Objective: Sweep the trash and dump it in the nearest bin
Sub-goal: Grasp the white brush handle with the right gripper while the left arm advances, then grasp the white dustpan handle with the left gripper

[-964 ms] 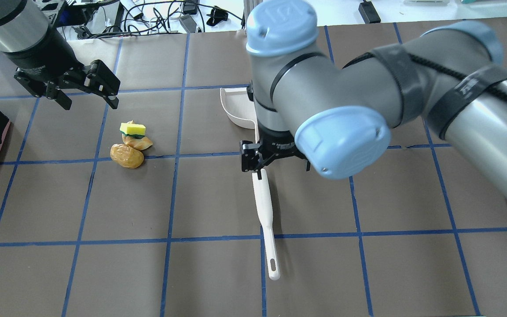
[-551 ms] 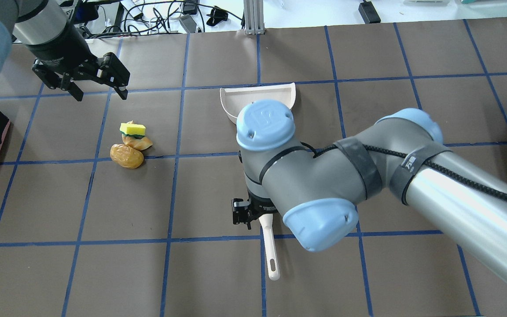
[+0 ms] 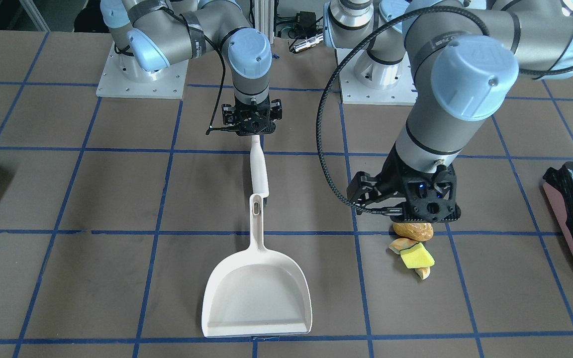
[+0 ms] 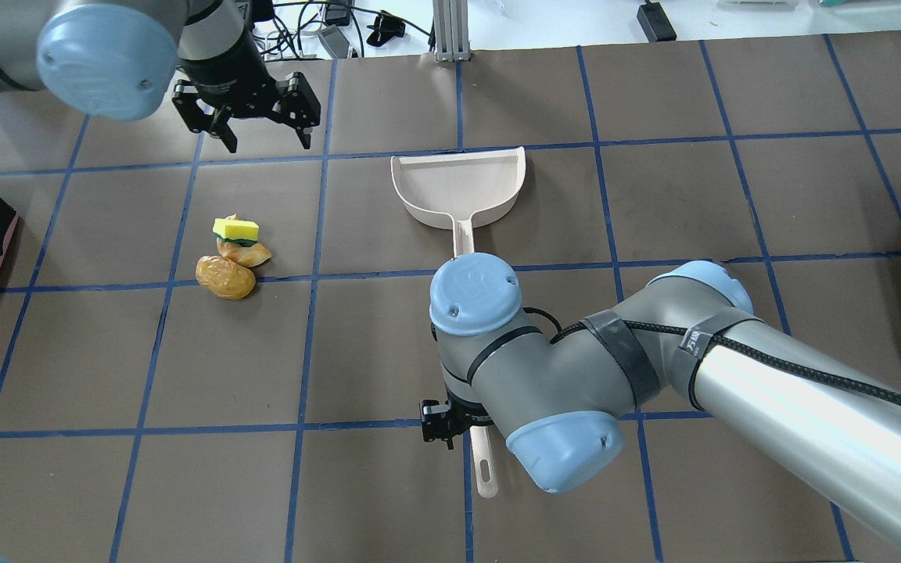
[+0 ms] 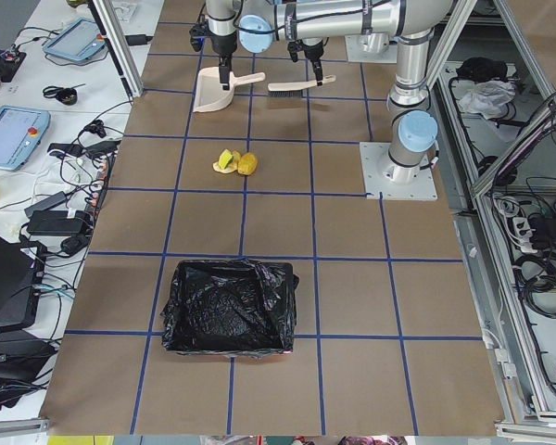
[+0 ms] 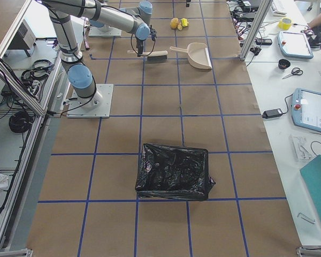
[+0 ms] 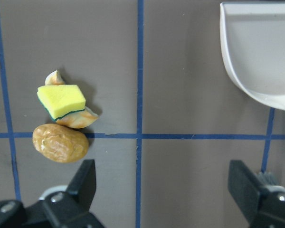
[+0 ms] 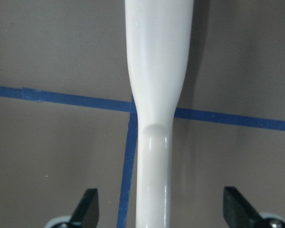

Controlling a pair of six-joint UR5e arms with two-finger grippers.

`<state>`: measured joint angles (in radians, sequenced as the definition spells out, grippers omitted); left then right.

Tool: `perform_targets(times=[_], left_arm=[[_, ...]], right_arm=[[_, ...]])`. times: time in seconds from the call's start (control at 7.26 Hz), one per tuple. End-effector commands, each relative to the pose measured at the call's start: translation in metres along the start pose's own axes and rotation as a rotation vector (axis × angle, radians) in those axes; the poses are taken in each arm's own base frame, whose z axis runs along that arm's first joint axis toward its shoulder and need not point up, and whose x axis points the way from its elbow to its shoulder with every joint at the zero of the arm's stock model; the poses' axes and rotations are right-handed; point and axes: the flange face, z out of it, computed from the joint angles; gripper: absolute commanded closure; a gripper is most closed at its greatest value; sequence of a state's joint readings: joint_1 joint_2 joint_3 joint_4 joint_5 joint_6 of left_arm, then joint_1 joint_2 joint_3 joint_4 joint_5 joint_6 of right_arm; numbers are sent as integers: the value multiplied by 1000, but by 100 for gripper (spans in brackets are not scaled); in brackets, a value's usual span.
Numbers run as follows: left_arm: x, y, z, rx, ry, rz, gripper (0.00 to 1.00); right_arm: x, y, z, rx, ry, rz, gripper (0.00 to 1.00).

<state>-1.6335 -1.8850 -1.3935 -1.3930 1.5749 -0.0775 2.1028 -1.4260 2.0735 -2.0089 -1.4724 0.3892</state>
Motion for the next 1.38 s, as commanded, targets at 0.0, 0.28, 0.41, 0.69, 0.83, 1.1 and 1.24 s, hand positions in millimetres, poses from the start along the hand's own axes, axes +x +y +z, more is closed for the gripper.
perform_targets(times=[0.0, 0.28, 0.41, 0.69, 0.83, 1.1, 1.24], left_arm=[[55, -30, 25, -8, 18, -20, 0], [100, -37, 70, -28, 25, -34, 0], [116, -32, 81, -47, 33, -58, 0], [141, -20, 103, -66, 34, -32, 0], [158, -15, 123, -29, 46, -12, 0], [186, 3, 142, -44, 41, -1, 0], [190, 15, 146, -57, 36, 9, 2]], right_arm=[[-10, 5, 8, -21, -16, -9, 26], [-10, 6, 9, -24, -15, -11, 47], [-10, 7, 9, -28, -11, -11, 60], [-9, 7, 10, -36, -8, -8, 68], [-9, 7, 10, -36, -8, -7, 75], [-8, 11, 7, -46, -3, 34, 82], [-8, 12, 8, -54, 0, 66, 82]])
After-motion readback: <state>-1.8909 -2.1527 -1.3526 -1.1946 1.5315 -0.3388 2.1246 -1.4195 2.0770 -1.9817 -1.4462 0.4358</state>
